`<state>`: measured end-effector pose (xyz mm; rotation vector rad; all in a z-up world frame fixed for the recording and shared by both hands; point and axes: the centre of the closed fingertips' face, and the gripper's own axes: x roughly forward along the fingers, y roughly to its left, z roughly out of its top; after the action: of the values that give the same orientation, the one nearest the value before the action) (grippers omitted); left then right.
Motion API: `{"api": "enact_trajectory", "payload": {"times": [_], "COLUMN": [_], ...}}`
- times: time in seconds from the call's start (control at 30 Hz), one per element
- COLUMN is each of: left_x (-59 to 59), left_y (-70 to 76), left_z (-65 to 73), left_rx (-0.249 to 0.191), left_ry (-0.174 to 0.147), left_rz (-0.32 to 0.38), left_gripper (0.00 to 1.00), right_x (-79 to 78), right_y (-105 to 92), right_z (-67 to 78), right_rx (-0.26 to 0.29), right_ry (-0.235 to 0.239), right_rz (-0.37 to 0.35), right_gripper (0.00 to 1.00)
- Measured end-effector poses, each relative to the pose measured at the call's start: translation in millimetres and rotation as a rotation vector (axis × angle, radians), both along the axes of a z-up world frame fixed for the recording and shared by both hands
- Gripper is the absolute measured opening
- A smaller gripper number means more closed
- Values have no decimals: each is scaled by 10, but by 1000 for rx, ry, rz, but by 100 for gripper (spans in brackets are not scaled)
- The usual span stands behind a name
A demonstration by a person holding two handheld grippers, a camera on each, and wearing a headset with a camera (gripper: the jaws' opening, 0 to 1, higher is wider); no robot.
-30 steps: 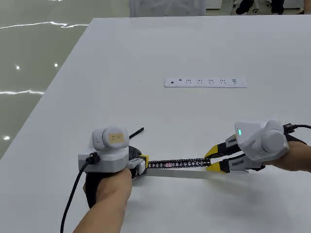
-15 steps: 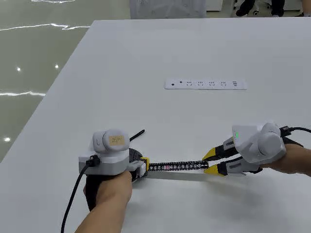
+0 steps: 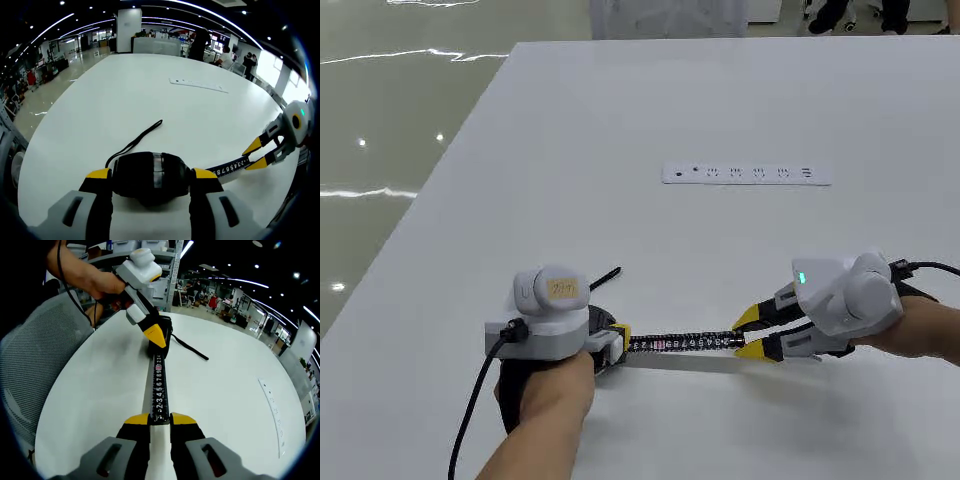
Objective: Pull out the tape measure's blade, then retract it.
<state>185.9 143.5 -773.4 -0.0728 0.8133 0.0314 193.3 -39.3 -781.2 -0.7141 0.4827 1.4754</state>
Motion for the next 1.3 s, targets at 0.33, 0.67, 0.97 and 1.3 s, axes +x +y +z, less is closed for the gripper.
{"api": "enact_trajectory", "payload": {"times": [0.33,0.67,0.97,1.3], "left_x": [-9,3,-2,-6], "left_y": [-1,0,-8,-1], "left_z": [10,-1,3,2], "left_rx": [-3,-1,-2,-3], "left_ry": [-2,-3,-2,-3], "left_rz": [2,4,4,3], "left_gripper": [58,58,58,58], "right_x": [-2,4,-18,-14], "right_y": [37,55,86,122], "right_z": [5,-12,11,-10], "right_rx": [2,0,0,2], "right_ry": [0,-3,-4,-2], "right_rz": [3,3,6,3], "right_gripper": [14,14,14,14]}}
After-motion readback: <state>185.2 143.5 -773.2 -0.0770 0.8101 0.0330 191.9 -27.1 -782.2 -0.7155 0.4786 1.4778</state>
